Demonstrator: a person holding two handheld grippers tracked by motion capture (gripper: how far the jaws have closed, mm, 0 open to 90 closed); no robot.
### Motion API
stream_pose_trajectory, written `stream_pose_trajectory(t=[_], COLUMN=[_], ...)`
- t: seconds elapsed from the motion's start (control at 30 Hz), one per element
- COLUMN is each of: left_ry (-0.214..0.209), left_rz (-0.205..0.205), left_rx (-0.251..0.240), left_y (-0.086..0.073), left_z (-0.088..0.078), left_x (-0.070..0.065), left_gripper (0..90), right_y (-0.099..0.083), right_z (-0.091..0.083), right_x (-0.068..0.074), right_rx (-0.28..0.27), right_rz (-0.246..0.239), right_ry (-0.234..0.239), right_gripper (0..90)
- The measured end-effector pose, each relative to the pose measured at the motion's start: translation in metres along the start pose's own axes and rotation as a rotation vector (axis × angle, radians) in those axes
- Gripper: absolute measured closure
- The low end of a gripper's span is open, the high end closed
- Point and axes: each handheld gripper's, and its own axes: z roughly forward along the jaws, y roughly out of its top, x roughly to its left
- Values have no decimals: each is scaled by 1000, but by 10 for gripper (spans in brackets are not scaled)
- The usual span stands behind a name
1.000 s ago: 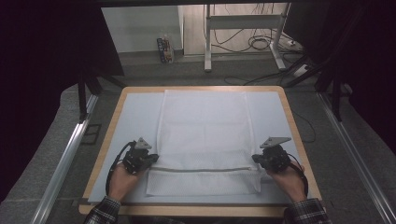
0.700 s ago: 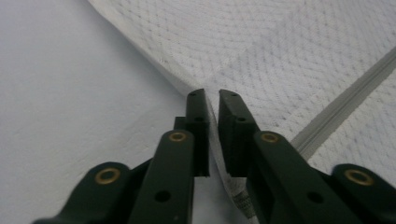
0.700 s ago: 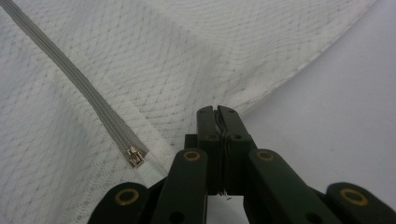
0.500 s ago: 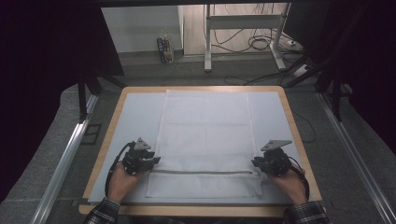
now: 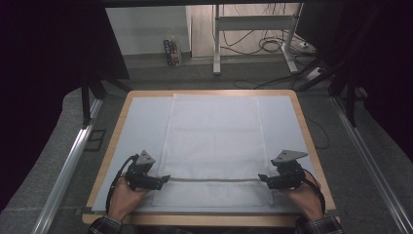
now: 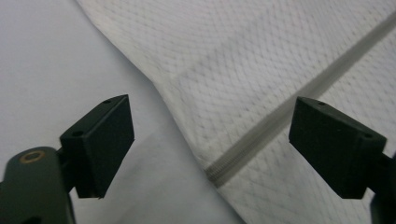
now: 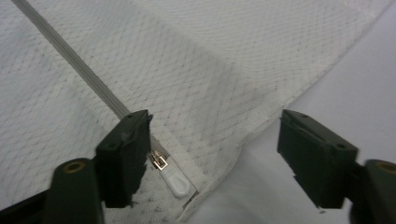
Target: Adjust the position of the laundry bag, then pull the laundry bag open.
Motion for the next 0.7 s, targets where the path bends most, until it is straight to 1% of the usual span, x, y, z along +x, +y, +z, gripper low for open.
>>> stream_pose_trajectory(t=[0.03, 0.07, 0.1, 0.13, 0.17, 0.2, 0.23, 0.27, 0.33, 0.5, 0.53, 0.57, 0.6, 0.7], left_ry=[5, 5, 5, 5, 15, 15, 15, 11, 24, 31, 29, 31, 39, 46], left_rz=[9, 9, 39, 39, 47, 52, 52, 47, 58, 59, 58, 57, 57, 51], left_rx=[5, 5, 18, 18, 22, 16, 16, -4, -13, -21, -21, -21, -19, -31], left_y=[-1, -1, -2, -2, -2, -2, -2, -2, -2, -2, -2, -2, -2, -2], left_z=[0, 0, 0, 0, 0, -1, -1, -2, -2, -2, -3, -3, -3, -5], left_x=[-2, -2, -4, -4, -5, -5, -5, -5, -5, -5, -5, -5, -5, -4], left_gripper=[73, 69, 56, 46, 41, 41, 37, 36, 35, 34, 34, 34, 35, 35], right_y=[-1, -1, -2, -2, -4, -4, -4, -5, -6, -5, -5, -5, -6, -7], right_z=[0, 0, 0, 0, 0, 0, 0, 1, 1, 2, 3, 3, 5, 5], right_x=[0, 0, 0, 0, -1, -2, -2, -3, -3, -2, -2, -2, -2, 0], right_rx=[-2, -2, -6, -6, -6, -4, -4, -4, -6, -10, -14, -14, -16, -23], right_rz=[2, 2, 5, 5, 16, 23, 23, 26, 26, 26, 37, 37, 44, 37], right_ry=[1, 1, 12, 12, 21, 24, 24, 28, 31, 36, 38, 38, 46, 46], right_gripper=[199, 199, 168, 168, 139, 128, 128, 105, 92, 75, 61, 61, 53, 45])
